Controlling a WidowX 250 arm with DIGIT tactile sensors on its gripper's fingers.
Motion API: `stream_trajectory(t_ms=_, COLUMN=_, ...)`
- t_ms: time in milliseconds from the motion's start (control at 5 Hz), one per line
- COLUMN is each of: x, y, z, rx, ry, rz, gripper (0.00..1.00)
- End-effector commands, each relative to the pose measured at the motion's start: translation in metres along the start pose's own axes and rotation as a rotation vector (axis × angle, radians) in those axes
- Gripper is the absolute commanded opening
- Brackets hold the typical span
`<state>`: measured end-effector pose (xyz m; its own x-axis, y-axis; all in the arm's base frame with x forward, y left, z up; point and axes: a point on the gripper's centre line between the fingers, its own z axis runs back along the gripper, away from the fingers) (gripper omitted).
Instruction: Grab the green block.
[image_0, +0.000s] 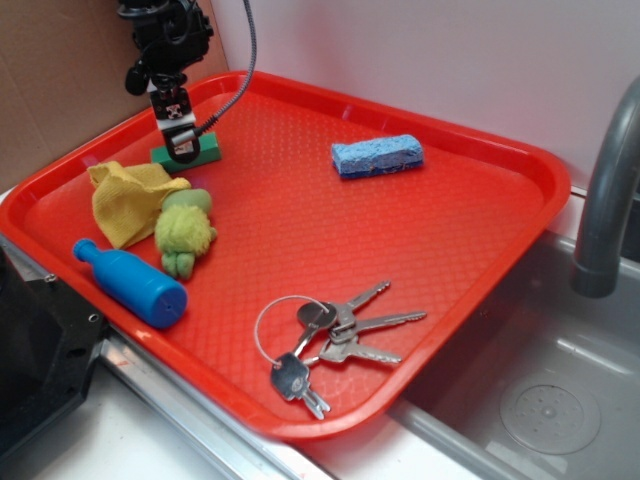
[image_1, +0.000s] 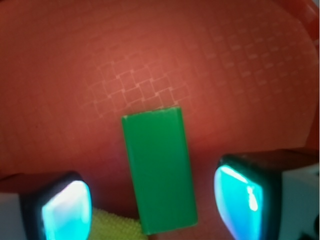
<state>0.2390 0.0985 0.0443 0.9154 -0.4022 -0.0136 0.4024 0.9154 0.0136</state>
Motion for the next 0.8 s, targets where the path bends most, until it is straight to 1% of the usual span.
stream_trajectory(t_ms=0, x=0.009, y=0.0, z=-0.004, rx=0.022, ry=-0.015, rz=-0.011, gripper=1.0)
stream_trajectory(t_ms=400, x=0.022, y=-0.002, z=-0.023, rx=-0.008, ry=0.024, rz=-0.038, gripper=1.0)
stream_trajectory(t_ms=600, x=0.021, y=0.003, z=-0.02, rx=0.011, ry=0.038, rz=-0.022, gripper=0.0)
